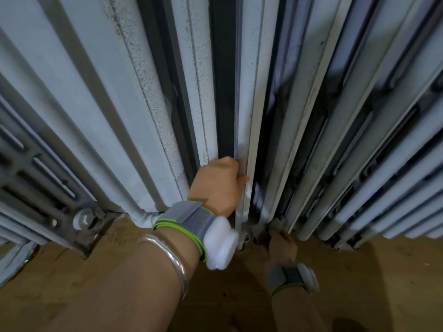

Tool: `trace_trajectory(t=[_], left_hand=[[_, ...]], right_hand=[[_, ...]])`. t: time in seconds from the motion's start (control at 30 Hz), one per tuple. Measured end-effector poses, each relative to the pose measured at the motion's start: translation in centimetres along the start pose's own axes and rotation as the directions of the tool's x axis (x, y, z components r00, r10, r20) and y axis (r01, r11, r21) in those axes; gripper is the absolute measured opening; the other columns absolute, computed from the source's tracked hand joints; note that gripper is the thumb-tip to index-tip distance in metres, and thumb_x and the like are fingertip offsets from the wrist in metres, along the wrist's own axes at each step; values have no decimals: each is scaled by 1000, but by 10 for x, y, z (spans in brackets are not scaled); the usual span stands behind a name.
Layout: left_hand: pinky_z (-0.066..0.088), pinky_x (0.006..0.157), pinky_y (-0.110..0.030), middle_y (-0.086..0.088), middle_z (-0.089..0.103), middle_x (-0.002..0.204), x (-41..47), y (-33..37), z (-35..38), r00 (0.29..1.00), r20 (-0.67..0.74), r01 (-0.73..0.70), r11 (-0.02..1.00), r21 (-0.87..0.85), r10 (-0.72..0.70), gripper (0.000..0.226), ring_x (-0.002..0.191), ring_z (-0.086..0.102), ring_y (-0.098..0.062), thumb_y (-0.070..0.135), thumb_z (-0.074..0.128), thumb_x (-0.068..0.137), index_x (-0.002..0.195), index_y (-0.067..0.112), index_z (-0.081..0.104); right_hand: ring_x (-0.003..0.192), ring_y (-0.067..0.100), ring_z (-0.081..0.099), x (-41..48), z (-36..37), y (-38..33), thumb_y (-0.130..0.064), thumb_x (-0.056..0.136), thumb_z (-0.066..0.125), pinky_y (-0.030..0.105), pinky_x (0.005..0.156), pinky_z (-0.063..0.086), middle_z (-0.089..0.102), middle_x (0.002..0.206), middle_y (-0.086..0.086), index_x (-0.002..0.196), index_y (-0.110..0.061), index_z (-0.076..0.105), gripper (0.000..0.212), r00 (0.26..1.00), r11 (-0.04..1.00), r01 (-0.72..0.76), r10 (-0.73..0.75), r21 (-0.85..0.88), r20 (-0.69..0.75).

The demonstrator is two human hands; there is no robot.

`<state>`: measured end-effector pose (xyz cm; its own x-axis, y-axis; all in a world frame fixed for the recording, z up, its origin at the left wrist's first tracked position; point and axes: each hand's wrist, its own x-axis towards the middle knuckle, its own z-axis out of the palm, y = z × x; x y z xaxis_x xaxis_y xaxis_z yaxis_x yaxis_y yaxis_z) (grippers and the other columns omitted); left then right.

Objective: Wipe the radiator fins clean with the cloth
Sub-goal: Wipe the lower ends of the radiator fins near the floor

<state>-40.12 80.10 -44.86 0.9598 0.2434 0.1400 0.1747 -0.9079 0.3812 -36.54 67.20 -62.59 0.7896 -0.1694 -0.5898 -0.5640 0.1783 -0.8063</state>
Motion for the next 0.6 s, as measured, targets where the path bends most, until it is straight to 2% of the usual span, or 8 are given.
trace_trajectory(t=[0.07,0.17,0.3,0.37,0.43,0.5,0.57,0.6], left_hand=[[51,80,-41,-14,64,93,-1,2,-1,1000,5,7,1000,9,-7,31,88,61,-32,36,51,94,95,6,59],[50,83,-40,-15,64,97,-2,6,-1,1000,-6,25,998,49,-24,31,94,60,-32,36,50,95,97,6,59],[49,84,-37,-13,64,100,-4,13,-1,998,-26,53,997,54,-51,28,98,60,-31,35,50,95,97,9,61],[48,85,-37,-11,65,102,-6,14,-2,997,-26,72,997,32,-71,26,101,59,-30,35,51,94,98,12,63],[47,85,-36,-11,64,103,-7,16,-3,996,-23,92,996,7,-92,25,102,58,-31,34,51,94,99,13,64],[47,82,-35,-13,65,103,-8,21,-3,992,-27,122,993,1,-122,24,101,59,-32,32,51,93,98,13,65],[45,81,-34,-15,65,103,-8,24,-3,986,-27,164,986,11,-164,23,100,59,-34,29,51,93,99,12,65],[45,81,-34,-15,64,104,-8,26,-4,984,-25,177,984,20,-177,23,101,59,-35,28,51,93,100,11,65]], right_hand=[[93,34,60,-13,0,-9,-4,94,53,46,89,50,63,97,18,93,-9,62,10,998,996,55,-56,66,14],[84,26,64,-30,0,-20,-6,91,58,43,85,53,68,84,6,81,-17,65,16,983,968,165,-178,190,51],[88,31,65,-47,0,-37,-11,91,60,51,84,54,68,92,12,97,-12,66,9,939,921,308,-334,240,78],[89,22,65,-53,-3,-43,-14,92,61,45,81,55,67,93,9,104,-10,64,13,882,869,448,-469,209,58],[86,8,63,-62,-4,-49,-13,92,61,29,78,53,63,95,4,107,-9,60,16,761,752,642,-649,150,-6],[89,-5,56,-67,-4,-58,-14,90,61,13,79,46,57,100,7,105,-8,60,16,564,564,826,-825,14,-28],[93,-8,45,-64,-4,-62,-17,86,56,1,83,34,54,102,15,100,-2,63,22,387,378,915,-921,-141,47],[97,-4,42,-61,-4,-63,-20,84,53,-1,87,30,54,103,18,100,0,64,28,346,326,929,-934,-177,95]])
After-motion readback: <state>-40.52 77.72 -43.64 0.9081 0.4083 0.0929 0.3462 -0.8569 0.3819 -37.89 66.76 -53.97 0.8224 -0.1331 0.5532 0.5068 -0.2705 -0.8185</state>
